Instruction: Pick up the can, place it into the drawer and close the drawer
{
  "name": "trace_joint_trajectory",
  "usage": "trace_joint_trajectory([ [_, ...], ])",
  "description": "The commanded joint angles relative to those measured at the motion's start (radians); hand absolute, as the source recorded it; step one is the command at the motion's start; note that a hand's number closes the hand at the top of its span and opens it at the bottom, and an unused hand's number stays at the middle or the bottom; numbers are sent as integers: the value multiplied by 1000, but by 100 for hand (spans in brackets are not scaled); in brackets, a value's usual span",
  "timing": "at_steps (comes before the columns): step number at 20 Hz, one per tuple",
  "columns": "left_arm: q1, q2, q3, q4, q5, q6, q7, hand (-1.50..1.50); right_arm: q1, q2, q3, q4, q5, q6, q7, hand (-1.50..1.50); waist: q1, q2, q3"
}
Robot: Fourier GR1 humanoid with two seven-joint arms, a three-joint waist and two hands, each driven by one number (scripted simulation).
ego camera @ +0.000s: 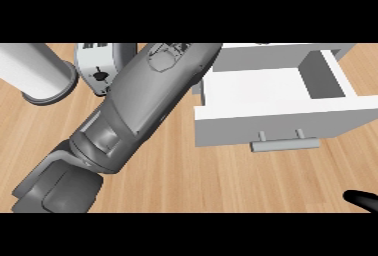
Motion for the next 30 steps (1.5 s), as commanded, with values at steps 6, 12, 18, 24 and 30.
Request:
trace_joint_trajectory([
  [6,-27,0,-81,114,66,109,-76,-150,-46,-32,3,16,-11,12,17,-150,-22,7,1],
  [12,-71,0,-80,182,88,150,-97,-150,-40,-18,35,-50,20,-9,48,-150,-49,13,1],
  [18,-94,0,-61,188,135,164,-130,-150,-56,-84,42,12,87,52,-49,-150,-34,13,1],
  [24,-103,0,-53,184,191,176,-138,-150,-165,-170,118,78,250,76,-99,-150,-22,19,1],
  [30,-99,0,-31,191,228,151,-179,-150,-207,-206,236,196,494,53,-177,-150,7,21,0],
])
